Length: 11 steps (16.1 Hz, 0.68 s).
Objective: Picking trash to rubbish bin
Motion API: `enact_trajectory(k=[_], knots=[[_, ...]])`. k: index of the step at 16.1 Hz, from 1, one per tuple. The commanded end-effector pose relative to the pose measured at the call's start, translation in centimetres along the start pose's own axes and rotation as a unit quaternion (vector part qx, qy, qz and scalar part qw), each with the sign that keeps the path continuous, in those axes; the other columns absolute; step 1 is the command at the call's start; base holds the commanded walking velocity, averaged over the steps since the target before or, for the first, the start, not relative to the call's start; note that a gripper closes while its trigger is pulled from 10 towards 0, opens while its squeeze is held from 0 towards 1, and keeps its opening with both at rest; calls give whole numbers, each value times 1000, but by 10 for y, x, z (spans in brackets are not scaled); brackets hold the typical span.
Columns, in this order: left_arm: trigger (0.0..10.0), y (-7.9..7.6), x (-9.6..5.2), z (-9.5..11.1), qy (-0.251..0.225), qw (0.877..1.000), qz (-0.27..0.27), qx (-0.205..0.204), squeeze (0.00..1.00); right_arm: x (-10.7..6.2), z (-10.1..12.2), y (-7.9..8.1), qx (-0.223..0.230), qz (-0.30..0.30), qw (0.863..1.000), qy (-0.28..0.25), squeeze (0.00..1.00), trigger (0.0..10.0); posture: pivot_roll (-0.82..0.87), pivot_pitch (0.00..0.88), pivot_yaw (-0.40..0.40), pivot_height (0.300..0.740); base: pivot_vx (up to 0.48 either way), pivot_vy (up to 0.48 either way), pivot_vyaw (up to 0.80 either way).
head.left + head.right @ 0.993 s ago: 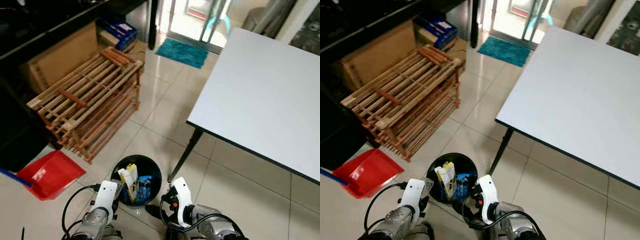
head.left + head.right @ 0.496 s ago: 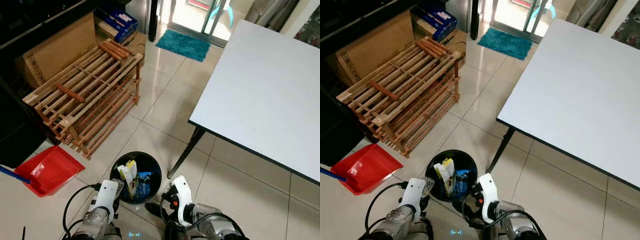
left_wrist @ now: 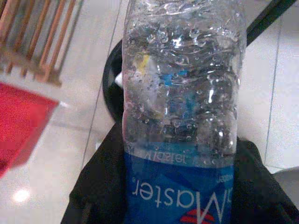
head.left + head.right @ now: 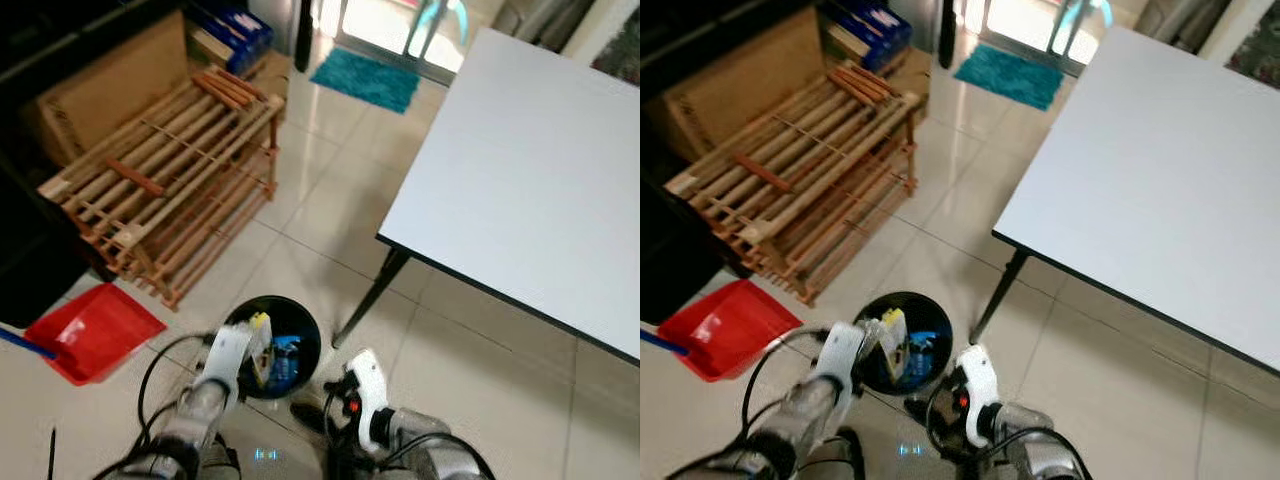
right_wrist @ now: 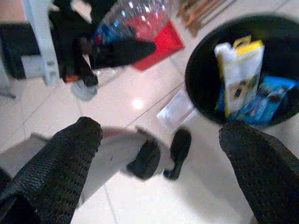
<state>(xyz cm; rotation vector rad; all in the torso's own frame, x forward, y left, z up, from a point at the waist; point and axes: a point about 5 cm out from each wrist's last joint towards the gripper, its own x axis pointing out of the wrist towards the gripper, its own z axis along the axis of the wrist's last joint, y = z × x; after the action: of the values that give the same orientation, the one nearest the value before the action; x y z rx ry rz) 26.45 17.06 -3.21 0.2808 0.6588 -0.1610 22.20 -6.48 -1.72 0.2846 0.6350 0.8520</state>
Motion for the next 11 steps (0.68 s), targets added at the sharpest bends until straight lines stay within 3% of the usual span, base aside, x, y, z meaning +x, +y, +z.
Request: enact_trajectory(k=[1,4,11], knots=[[10000,-6,-1,-5,7,1000,-17,11,0,-4,4,-3,2,-12,1000,-11,0,10000,-113,308,-128,740,0,0,0],[10000,2,2,11,-16,1000,-16,15,0,-2,27,3,-14,-4,999,-40,0,10000,-115,323,-128,740,0,0,0],[10000,-7,4,21,-39,997,-42,60,0,-9,30,18,-19,8,999,-46,0,10000,-145,359,-141,740,0,0,0]])
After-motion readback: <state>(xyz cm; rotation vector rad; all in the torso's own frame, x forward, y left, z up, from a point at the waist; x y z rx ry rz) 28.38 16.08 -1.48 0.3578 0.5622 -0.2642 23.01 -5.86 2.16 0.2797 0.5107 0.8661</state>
